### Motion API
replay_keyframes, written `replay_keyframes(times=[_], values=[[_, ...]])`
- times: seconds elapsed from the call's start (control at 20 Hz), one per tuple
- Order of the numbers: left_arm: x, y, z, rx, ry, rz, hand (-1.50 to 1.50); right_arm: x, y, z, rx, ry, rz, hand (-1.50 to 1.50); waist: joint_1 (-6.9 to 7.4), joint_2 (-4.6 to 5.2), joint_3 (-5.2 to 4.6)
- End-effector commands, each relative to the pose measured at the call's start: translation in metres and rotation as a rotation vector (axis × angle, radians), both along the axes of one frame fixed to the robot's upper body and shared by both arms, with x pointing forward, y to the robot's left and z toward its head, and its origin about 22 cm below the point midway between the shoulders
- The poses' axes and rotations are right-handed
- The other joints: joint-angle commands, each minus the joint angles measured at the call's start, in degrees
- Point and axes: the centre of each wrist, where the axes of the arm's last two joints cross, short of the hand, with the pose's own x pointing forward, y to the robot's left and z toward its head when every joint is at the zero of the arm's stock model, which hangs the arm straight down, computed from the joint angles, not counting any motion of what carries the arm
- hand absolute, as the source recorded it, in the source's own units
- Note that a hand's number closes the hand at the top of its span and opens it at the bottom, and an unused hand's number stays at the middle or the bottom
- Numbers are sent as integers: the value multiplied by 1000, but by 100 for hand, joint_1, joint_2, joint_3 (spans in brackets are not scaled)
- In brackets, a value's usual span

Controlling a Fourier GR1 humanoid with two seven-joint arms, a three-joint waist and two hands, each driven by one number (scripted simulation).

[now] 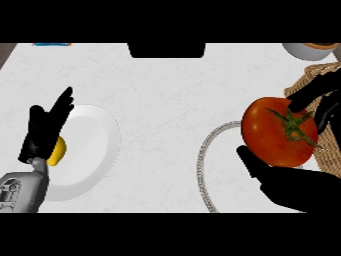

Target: Pick the tomato from the placemat and place it in the basket

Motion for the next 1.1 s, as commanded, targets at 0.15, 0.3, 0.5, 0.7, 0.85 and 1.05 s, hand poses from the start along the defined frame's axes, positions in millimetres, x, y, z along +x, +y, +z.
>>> replay_keyframes(times=[0.15,0.3,0.5,0.7,0.85,1.05], values=[[6,-13,1,-7,3,1,0,6,-8,67,26,-3,-88,150,-29,-7,0],[5,7,10,7,-5,14,0,23,-40,69,-73,36,-188,150,-80,-16,4],[3,3,-4,-6,26,16,0,46,-64,86,-290,98,-316,150,-88,7,-5],[-4,-19,-5,-6,-15,-1,0,62,-102,79,-401,213,-382,150,-25,19,8],[-8,-21,-10,-11,-3,-5,0,61,-128,91,-393,228,-421,150,-10,21,10],[-13,-17,1,-19,-8,-22,0,64,-179,88,-407,220,-476,150,55,35,15]])
